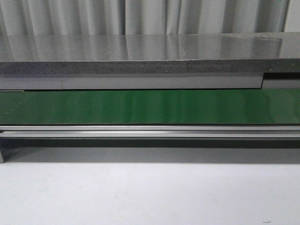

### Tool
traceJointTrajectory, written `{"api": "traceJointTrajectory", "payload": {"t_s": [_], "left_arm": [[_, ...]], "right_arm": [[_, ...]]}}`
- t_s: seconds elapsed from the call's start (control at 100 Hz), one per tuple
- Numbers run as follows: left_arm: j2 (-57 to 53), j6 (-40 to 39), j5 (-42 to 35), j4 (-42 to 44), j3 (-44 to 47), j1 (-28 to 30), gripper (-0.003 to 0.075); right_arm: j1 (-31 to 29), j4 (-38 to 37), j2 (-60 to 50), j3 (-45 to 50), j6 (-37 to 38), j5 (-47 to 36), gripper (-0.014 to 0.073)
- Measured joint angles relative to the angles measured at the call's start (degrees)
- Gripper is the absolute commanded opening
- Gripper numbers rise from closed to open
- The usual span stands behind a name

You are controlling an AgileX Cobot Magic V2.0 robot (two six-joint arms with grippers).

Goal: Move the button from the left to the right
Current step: 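Move the left gripper over the yellow-capped button in the blue tray, then lower the left gripper and close it on the yellow-capped button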

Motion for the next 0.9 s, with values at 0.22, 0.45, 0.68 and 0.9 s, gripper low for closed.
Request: {"api": "traceJointTrajectory", "payload": {"t_s": [0.22,0.45,0.68,0.9], "left_arm": [[10.93,0.0,14.94,0.0,-8.65,0.0,0.0005],[17.54,0.0,18.24,0.0,-9.49,0.0,0.0005],[19.22,0.0,18.47,0.0,-9.71,0.0,0.0005],[19.22,0.0,18.47,0.0,-9.76,0.0,0.0197]], "right_arm": [[0.0,0.0,0.0,0.0,0.0,0.0,-0.0069],[0.0,0.0,0.0,0.0,0.0,0.0,-0.0069],[0.0,0.0,0.0,0.0,0.0,0.03,-0.0069],[0.0,0.0,0.0,0.0,0.0,0.03,-0.0069]]}}
